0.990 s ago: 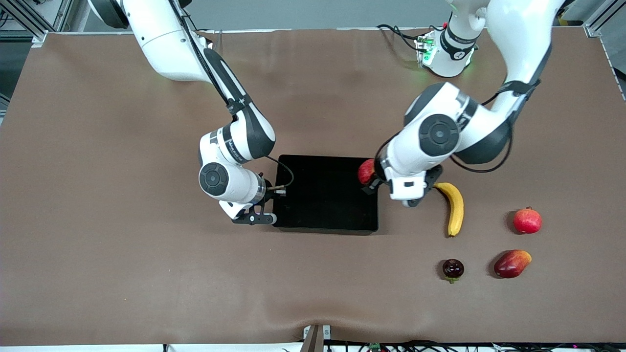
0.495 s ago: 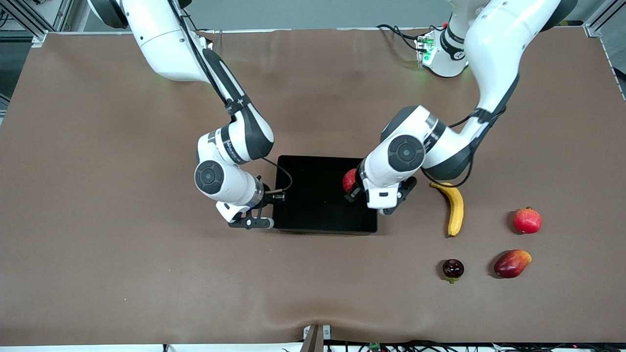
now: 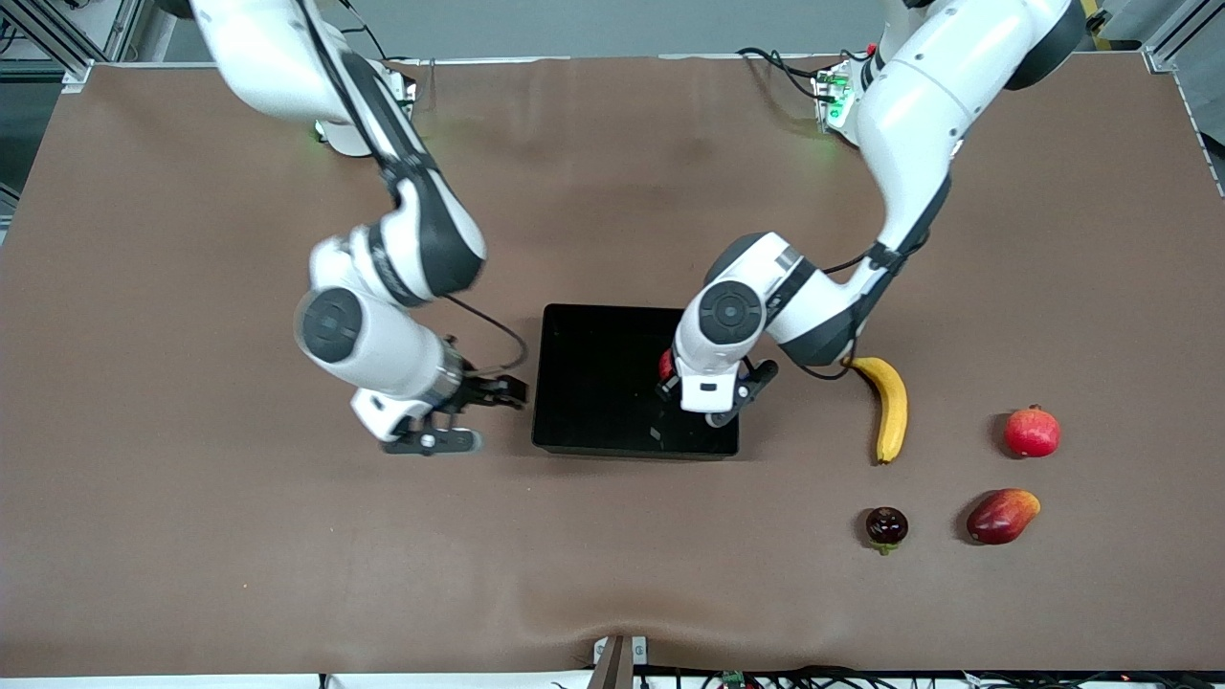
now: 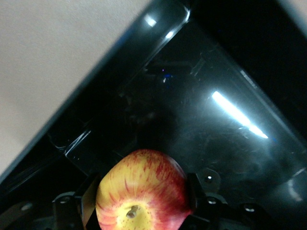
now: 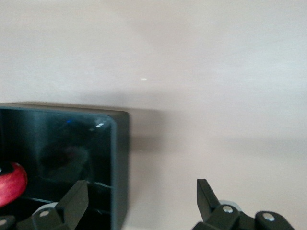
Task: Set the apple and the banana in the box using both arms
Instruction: 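Release the apple into the box while the right gripper returns to rest, then move the left gripper to the yellow banana and grasp it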
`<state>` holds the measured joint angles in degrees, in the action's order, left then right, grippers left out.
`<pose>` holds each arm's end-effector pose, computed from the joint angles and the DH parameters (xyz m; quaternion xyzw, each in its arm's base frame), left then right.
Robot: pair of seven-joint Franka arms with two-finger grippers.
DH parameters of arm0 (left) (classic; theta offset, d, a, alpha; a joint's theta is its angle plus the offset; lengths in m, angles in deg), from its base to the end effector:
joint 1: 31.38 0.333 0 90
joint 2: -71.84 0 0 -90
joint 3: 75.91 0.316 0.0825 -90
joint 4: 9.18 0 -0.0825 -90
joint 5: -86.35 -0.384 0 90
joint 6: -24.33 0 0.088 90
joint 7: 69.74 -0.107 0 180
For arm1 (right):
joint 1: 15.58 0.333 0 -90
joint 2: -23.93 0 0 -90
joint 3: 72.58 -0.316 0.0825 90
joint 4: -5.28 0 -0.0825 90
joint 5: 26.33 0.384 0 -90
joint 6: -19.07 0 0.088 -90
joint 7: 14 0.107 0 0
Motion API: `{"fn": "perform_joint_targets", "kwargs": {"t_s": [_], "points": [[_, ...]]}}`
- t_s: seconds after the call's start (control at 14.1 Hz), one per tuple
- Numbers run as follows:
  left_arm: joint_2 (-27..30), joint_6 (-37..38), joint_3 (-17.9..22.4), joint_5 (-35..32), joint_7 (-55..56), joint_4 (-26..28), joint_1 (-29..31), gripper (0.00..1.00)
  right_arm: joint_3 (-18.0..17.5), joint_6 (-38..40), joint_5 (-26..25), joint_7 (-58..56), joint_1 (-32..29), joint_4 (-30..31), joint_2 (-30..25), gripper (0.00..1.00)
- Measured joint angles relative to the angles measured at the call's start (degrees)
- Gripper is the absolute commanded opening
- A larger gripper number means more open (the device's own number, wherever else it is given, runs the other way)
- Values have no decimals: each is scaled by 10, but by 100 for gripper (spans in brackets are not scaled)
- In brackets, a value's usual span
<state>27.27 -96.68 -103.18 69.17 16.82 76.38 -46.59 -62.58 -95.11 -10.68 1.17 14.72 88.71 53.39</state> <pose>0.5651 -0.4224 0.2396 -0.9360 -0.3482 0.0509 0.0122 0.6466 0.2792 0.3943 -0.9964 -0.0023 0.0102 0.0836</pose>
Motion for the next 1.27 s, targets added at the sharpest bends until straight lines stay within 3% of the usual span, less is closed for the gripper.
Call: {"fn": "perform_joint_targets", "kwargs": {"t_s": [0.21,0.35,0.42,0.49,0.57,0.64,0.85,1.06,1.27], "points": [[-11,0,5,-23,1,0,-16,0,1,96,-28,-1,-47,-2,-76,100],[-18,0,7,-29,1,0,-16,17,-5,149,-36,-6,-87,-2,-122,100],[-22,0,9,-31,1,0,-16,28,-16,174,-44,-9,-112,-2,-144,100],[-24,0,11,-32,1,0,-16,47,-33,195,-57,-10,-139,-2,-162,100],[-24,0,11,-32,1,0,-16,88,-54,212,-70,-10,-168,-1,-179,100],[-24,0,11,-32,1,0,-16,100,-76,227,-82,-10,-195,-1,-193,100],[-24,0,11,-41,1,-3,-16,100,-117,270,-98,-28,-263,0,-228,100],[-10,2,11,-42,1,-18,-14,100,-124,307,-109,-82,-314,1,-253,100],[47,41,11,-42,-3,-29,5,100,-125,319,-132,-131,-350,3,-266,100]]}}
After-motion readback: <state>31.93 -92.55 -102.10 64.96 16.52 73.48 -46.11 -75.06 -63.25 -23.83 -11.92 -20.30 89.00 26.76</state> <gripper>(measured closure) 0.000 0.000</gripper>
